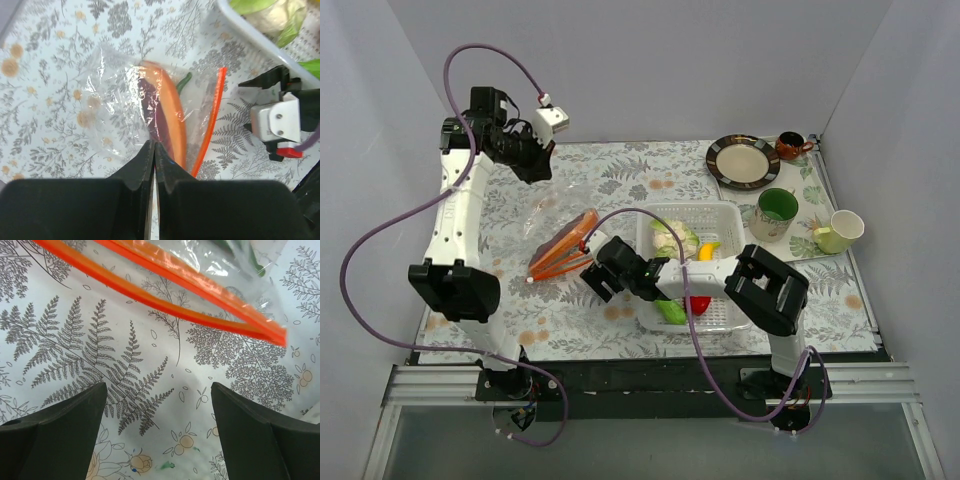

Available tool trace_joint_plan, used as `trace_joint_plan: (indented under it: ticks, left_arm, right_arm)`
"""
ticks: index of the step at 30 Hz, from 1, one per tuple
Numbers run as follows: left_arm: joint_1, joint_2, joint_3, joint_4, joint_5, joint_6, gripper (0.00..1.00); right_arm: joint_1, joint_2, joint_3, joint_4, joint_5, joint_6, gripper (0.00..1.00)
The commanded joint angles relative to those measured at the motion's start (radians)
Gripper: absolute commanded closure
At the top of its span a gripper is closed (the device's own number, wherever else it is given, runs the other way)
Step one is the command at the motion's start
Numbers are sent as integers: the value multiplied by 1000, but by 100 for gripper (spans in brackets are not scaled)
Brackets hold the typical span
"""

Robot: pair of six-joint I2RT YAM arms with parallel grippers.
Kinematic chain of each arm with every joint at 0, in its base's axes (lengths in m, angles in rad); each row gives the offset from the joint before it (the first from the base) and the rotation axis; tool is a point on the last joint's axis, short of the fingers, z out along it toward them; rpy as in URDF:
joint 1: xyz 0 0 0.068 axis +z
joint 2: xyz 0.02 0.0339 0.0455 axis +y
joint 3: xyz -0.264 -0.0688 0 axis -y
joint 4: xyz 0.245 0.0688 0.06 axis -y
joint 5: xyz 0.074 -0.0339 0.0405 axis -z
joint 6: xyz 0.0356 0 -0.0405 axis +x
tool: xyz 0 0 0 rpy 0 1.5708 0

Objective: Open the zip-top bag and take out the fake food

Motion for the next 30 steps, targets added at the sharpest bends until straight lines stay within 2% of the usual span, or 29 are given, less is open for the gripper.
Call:
trace_joint_plan:
  ticks: [1, 2, 4, 5, 7, 10, 11, 14, 16, 17, 20, 25, 30]
  left_arm:
    - [9, -101, 39, -53, 106, -10, 100]
    - [9, -109, 50, -52, 127, -11, 99]
    - [9, -143, -29, 11, 111, 2, 95]
    - [9, -146, -128, 43, 50, 2, 97]
    - [12, -131, -207, 77, -6, 15, 100]
    - [53, -93, -344, 153, -11, 34, 100]
    - [114, -74, -383, 189, -11, 31, 96]
    - [174, -25, -470, 331, -37, 19, 69]
    - [205, 53, -448, 381, -24, 8, 34]
    - [228, 82, -428, 378, -11, 6, 2]
    - [246, 182, -356, 373, 20, 11, 2]
    - [247, 210, -355, 496, 126, -3, 2]
    - [247, 161, -455, 648, 256, -15, 2]
  right_arm:
    - [-6, -82, -17, 51, 22, 28, 7]
    - [-6, -82, -21, 51, 22, 30, 7]
    - [-6, -75, -21, 47, 22, 36, 7]
    - [-6, -70, -15, 44, 22, 37, 7]
    - [-6, -66, -7, 38, 14, 40, 7]
    - [-6, -65, 8, 38, 11, 45, 6]
    - [-6, -65, 12, 38, 14, 45, 6]
    - [-6, -67, 17, 31, 5, 45, 6]
    - [-6, -75, 14, 33, -9, 45, 6]
    - [-6, -78, 10, 38, -16, 45, 6]
    - [-6, -84, 0, 44, -35, 45, 6]
    - [-6, -75, 6, 42, -73, 46, 6]
    - [-6, -64, 3, 35, -105, 51, 6]
